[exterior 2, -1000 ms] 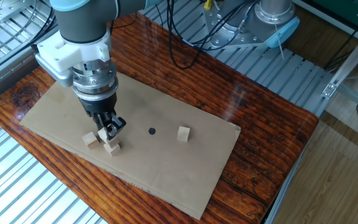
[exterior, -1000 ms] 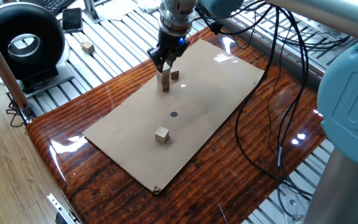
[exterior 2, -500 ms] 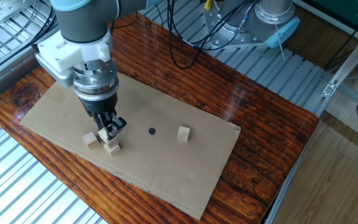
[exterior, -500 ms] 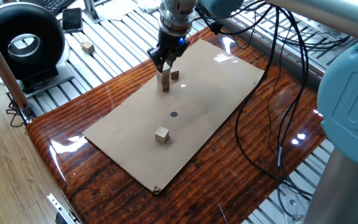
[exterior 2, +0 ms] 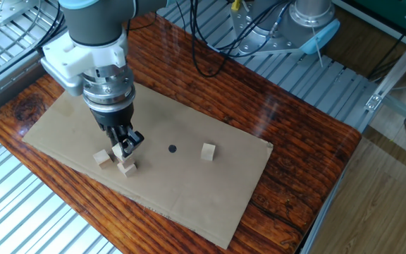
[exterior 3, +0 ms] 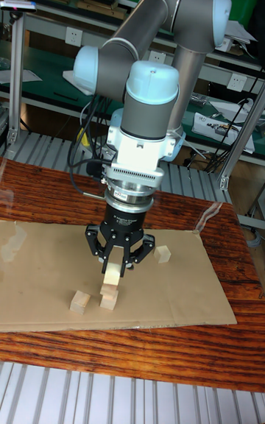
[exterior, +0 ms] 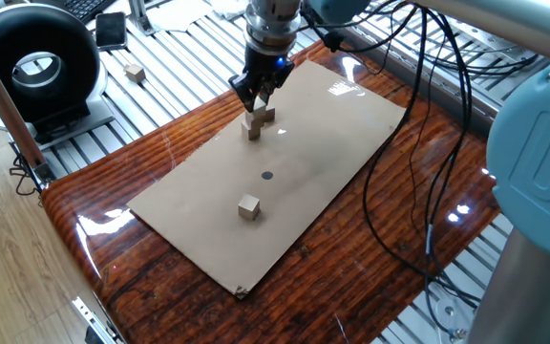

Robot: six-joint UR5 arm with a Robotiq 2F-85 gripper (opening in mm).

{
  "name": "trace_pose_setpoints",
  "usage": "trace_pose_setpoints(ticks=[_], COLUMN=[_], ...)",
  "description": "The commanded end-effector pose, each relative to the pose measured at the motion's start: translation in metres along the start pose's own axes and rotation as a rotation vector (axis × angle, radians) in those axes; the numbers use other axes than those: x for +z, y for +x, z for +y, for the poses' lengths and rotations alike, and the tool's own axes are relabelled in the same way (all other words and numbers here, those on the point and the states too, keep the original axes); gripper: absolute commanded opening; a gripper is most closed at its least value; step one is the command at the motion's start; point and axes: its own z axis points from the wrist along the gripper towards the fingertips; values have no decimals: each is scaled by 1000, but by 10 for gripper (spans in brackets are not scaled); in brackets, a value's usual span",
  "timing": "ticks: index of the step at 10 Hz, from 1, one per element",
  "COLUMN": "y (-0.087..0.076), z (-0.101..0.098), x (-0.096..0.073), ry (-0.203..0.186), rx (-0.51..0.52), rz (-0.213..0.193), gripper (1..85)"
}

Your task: Stack the blocks in a vertical line of five

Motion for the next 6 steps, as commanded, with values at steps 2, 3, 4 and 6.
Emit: trace_pose_setpoints(ticks=[2,3,4,6], y=[15,19,25,32], z=[-7,-8,-10,-19], x=[-6,-7,-8,-4], ry=[18,19,21,27], rx=[-16,-17,-28,-59], rz=[47,60,78,98], gripper=[10,10,10,10])
